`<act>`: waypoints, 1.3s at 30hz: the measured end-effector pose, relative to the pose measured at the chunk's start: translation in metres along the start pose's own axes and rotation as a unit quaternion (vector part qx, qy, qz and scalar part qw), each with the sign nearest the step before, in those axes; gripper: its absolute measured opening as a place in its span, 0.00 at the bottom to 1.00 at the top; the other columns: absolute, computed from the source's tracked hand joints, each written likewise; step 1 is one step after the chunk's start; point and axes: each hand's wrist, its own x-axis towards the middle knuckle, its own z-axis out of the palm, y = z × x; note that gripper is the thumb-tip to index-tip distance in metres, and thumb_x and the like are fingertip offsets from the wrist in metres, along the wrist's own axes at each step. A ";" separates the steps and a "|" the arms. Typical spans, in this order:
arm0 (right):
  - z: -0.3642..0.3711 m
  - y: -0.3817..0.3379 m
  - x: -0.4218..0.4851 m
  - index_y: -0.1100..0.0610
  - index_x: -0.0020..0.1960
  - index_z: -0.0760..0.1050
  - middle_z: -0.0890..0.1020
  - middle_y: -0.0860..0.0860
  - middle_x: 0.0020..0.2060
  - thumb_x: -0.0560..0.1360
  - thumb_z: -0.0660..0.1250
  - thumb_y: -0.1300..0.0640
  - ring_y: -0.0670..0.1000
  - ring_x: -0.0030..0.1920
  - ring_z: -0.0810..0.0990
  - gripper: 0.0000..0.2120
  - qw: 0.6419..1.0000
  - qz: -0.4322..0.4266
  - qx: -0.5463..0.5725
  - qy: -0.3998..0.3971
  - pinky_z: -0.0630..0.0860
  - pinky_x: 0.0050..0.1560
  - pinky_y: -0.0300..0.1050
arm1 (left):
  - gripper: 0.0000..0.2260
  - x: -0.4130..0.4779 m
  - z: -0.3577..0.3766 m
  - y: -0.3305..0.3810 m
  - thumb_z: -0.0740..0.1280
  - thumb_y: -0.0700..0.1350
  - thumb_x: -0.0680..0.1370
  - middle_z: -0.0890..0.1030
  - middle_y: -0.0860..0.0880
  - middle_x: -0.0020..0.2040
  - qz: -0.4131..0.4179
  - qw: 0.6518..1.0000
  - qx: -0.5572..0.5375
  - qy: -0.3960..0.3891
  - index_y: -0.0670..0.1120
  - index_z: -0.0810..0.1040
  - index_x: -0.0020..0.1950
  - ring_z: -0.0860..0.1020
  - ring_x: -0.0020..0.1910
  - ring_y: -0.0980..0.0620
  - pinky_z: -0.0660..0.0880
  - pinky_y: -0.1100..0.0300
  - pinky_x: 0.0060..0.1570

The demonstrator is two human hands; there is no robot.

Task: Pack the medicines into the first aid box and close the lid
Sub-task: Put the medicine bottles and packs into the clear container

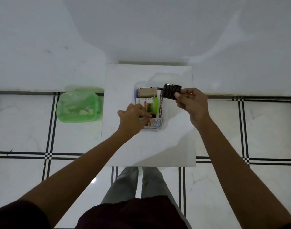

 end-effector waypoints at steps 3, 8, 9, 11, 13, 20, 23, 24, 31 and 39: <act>0.013 0.000 0.002 0.57 0.43 0.76 0.82 0.55 0.36 0.70 0.74 0.64 0.49 0.33 0.81 0.07 1.000 0.003 -0.024 -0.016 0.78 0.33 0.38 | 0.06 -0.008 0.006 -0.009 0.75 0.52 0.68 0.79 0.51 0.45 0.073 0.992 0.075 0.072 0.53 0.86 0.42 0.75 0.46 0.49 0.56 0.55 0.44; 0.037 -0.007 0.015 0.56 0.44 0.78 0.84 0.53 0.36 0.71 0.72 0.63 0.48 0.34 0.82 0.06 0.992 -0.001 -0.118 -0.034 0.74 0.28 0.36 | 0.05 -0.007 0.004 -0.026 0.72 0.50 0.70 0.77 0.52 0.40 0.100 0.981 0.133 0.099 0.55 0.85 0.45 0.74 0.40 0.49 0.50 0.57 0.43; 0.043 -0.009 0.019 0.57 0.44 0.78 0.83 0.54 0.36 0.70 0.72 0.64 0.48 0.33 0.81 0.06 0.990 -0.002 -0.134 -0.036 0.73 0.27 0.36 | 0.05 -0.006 0.004 -0.027 0.69 0.49 0.72 0.77 0.53 0.39 0.123 0.975 0.158 0.099 0.55 0.85 0.45 0.74 0.39 0.49 0.51 0.56 0.43; 0.058 -0.012 0.026 0.58 0.44 0.78 0.83 0.54 0.35 0.70 0.72 0.65 0.47 0.29 0.80 0.05 0.984 -0.007 -0.176 -0.037 0.72 0.25 0.34 | 0.09 -0.005 0.006 -0.028 0.65 0.49 0.75 0.78 0.52 0.38 0.175 0.957 0.202 0.111 0.52 0.85 0.45 0.74 0.37 0.49 0.56 0.55 0.42; 0.073 -0.013 0.034 0.58 0.39 0.79 0.83 0.54 0.35 0.69 0.73 0.65 0.46 0.27 0.81 0.04 0.973 -0.012 -0.228 -0.037 0.74 0.24 0.33 | 0.06 -0.003 0.005 -0.026 0.67 0.48 0.74 0.78 0.51 0.38 0.178 0.961 0.154 0.143 0.49 0.84 0.44 0.75 0.37 0.50 0.60 0.56 0.41; 0.095 -0.001 0.052 0.66 0.36 0.81 0.85 0.60 0.34 0.65 0.68 0.66 0.57 0.35 0.84 0.04 0.899 -0.090 -0.428 -0.017 0.81 0.32 0.48 | 0.11 0.019 -0.015 -0.021 0.67 0.47 0.76 0.80 0.47 0.46 -0.136 0.963 -0.175 0.156 0.43 0.78 0.54 0.78 0.40 0.52 0.75 0.61 0.42; 0.088 -0.008 0.044 0.60 0.36 0.82 0.84 0.51 0.33 0.65 0.69 0.64 0.49 0.34 0.80 0.02 0.904 -0.129 -0.407 0.000 0.76 0.33 0.39 | 0.16 0.037 -0.024 -0.022 0.63 0.51 0.77 0.83 0.46 0.47 -0.192 0.967 -0.163 0.038 0.43 0.79 0.58 0.81 0.43 0.47 0.79 0.53 0.50; 0.081 -0.011 0.040 0.58 0.36 0.82 0.83 0.49 0.34 0.65 0.70 0.62 0.48 0.35 0.79 0.03 0.912 -0.125 -0.391 0.019 0.76 0.34 0.40 | 0.16 0.041 -0.027 -0.022 0.62 0.51 0.78 0.84 0.44 0.48 -0.196 0.964 -0.179 0.009 0.42 0.79 0.57 0.82 0.44 0.45 0.80 0.50 0.49; 0.021 0.037 0.034 0.57 0.42 0.82 0.85 0.55 0.40 0.69 0.68 0.59 0.58 0.41 0.84 0.05 0.947 0.034 -0.313 0.057 0.82 0.47 0.57 | 0.16 0.052 -0.034 -0.017 0.60 0.49 0.80 0.83 0.38 0.46 -0.181 0.963 -0.177 -0.092 0.36 0.78 0.52 0.83 0.40 0.40 0.82 0.45 0.38; 0.029 0.074 0.036 0.64 0.46 0.80 0.84 0.62 0.45 0.69 0.67 0.63 0.63 0.45 0.83 0.08 0.938 0.080 -0.336 -0.006 0.82 0.48 0.60 | 0.13 0.048 -0.045 -0.017 0.57 0.41 0.79 0.79 0.39 0.32 -0.076 0.994 -0.037 -0.074 0.42 0.68 0.34 0.82 0.29 0.42 0.76 0.57 0.25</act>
